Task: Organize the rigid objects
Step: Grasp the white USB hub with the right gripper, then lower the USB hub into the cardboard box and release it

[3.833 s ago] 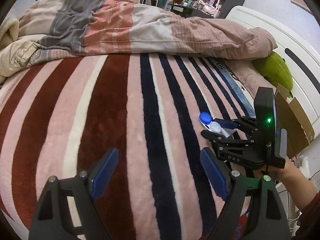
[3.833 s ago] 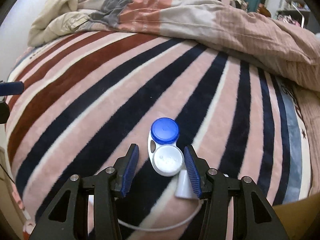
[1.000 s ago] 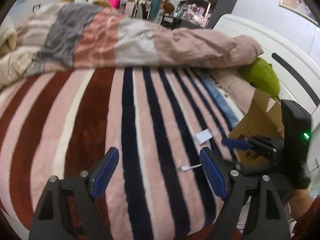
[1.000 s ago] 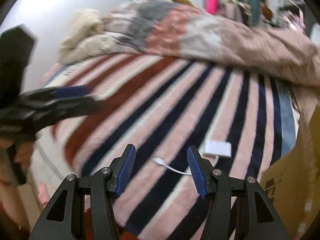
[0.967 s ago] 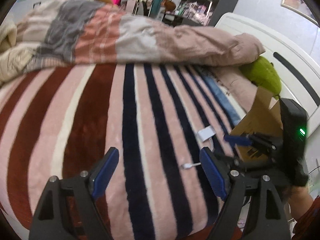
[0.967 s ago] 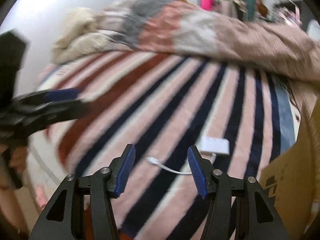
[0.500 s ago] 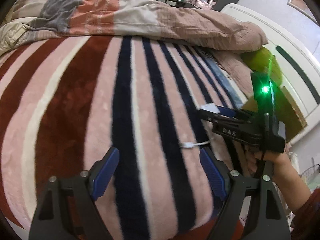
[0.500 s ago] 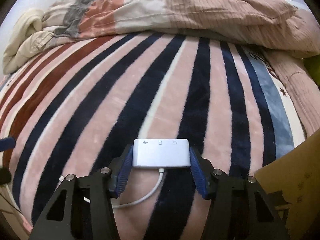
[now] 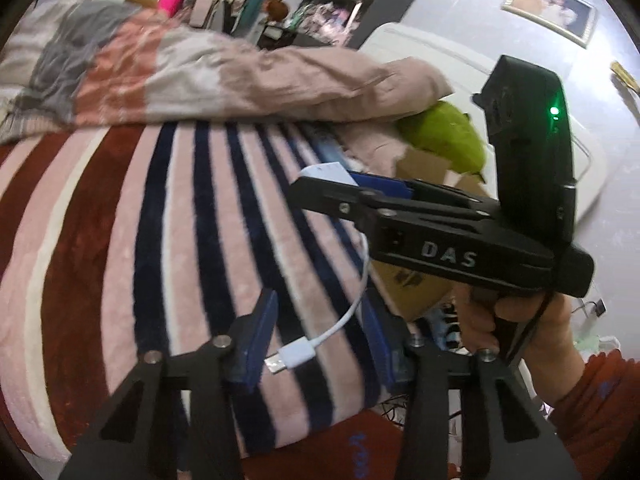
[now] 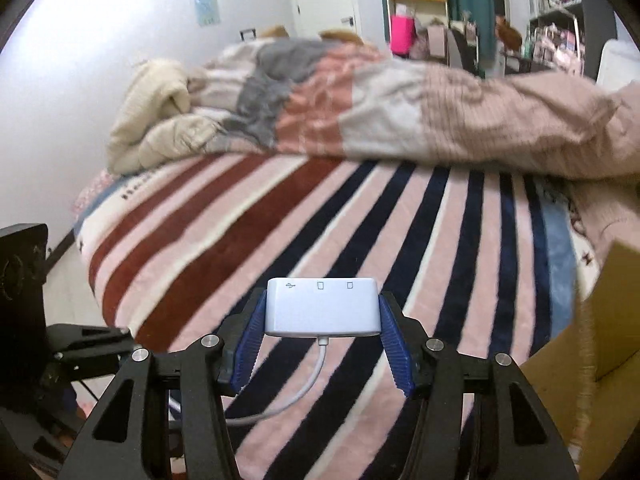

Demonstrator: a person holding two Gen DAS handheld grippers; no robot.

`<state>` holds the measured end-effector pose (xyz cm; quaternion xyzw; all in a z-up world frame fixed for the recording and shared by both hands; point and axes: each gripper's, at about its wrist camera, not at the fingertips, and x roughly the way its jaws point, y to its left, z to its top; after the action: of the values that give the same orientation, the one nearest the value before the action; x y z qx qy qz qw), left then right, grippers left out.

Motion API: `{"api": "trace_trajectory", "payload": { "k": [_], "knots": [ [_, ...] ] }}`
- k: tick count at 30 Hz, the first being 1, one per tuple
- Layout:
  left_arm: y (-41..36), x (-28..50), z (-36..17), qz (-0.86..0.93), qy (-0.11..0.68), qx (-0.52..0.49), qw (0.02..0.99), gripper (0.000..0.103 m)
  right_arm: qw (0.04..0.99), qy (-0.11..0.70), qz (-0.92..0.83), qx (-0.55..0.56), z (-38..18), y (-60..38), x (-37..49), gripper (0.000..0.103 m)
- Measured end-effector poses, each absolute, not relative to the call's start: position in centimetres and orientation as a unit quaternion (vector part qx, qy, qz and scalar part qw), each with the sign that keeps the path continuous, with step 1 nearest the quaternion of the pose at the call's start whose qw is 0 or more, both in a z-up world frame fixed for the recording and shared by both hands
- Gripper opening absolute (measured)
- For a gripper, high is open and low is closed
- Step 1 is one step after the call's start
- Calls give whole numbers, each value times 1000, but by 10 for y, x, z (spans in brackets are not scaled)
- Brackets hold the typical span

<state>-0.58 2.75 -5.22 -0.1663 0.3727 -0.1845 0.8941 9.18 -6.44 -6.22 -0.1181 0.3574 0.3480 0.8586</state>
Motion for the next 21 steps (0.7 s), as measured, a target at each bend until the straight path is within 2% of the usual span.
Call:
{"api": "trace_trajectory", "payload": {
  "k": [1, 3, 13, 21],
  "knots": [
    [21, -9, -44, -188, 368, -160, 897, 24, 862, 351, 347, -118, -57, -67, 89, 51],
    [12, -10, -33, -192, 362, -151, 900, 20, 867, 339, 347, -113, -45, -77, 84, 51],
    [-78, 19, 2, -246, 363, -83, 895, 21, 895, 304, 318, -66, 2, -168, 91, 51],
    [-144, 59, 2, -279, 376, -42, 882, 20, 915, 312, 253, -34, 8, -250, 125, 51]
  ]
}}
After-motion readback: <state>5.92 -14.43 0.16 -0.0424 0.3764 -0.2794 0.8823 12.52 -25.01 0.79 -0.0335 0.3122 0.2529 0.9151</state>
